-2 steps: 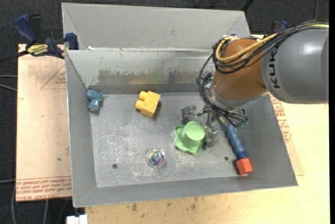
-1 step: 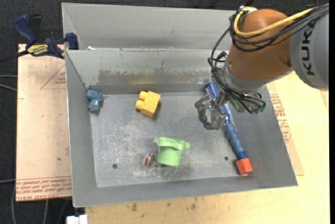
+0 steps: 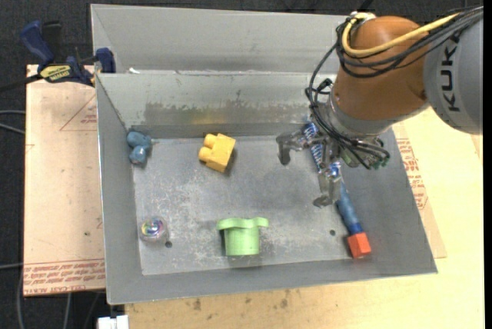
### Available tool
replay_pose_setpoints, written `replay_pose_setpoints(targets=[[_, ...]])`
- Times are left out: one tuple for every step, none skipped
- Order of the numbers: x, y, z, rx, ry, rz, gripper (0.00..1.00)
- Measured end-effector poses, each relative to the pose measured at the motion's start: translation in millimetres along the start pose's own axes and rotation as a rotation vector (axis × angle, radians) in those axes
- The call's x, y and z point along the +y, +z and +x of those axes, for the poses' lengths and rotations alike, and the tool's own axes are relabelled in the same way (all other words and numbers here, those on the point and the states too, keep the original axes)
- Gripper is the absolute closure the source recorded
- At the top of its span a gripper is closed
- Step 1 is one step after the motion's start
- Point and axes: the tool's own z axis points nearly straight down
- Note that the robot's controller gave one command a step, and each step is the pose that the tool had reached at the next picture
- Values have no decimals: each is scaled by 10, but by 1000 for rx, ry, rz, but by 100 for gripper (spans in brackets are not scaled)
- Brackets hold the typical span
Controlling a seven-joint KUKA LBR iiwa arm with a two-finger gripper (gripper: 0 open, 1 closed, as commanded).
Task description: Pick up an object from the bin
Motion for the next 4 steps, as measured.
replay_pose_setpoints(targets=[[-805, 662, 709, 8, 94, -1, 0], [-1173, 1076, 498, 5, -38, -3, 0], [-1159, 1056, 481, 1, -38, -3, 100], [-1170, 1055, 483, 0, -38, -1, 0]])
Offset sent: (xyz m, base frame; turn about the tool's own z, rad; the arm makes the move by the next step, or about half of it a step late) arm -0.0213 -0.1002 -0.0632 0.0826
